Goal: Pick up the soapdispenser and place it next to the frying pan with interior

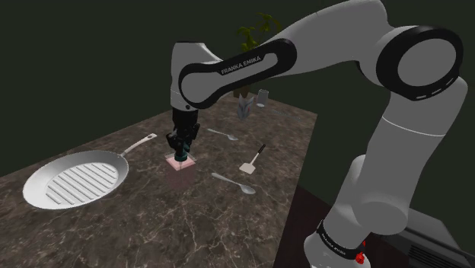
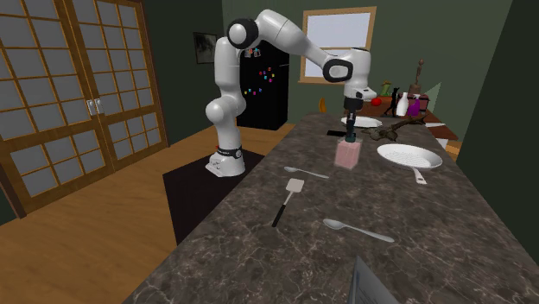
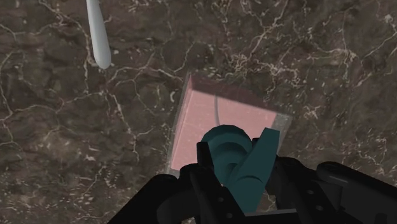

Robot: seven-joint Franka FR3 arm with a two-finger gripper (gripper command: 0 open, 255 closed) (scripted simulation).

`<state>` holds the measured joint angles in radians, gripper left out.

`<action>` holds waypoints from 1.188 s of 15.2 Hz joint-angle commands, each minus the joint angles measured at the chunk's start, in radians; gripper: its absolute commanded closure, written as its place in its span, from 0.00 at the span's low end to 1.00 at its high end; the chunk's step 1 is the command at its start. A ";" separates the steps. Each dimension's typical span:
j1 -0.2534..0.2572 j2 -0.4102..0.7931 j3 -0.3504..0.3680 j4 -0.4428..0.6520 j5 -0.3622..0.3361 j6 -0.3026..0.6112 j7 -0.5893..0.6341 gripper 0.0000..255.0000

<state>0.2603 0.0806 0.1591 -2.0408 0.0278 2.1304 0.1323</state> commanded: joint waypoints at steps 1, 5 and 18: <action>0.000 0.000 0.000 0.000 0.000 0.000 0.000 0.00; 0.000 0.000 0.000 0.000 0.000 0.000 0.000 0.00; -0.003 -0.044 -0.002 0.077 0.006 -0.121 -0.004 0.00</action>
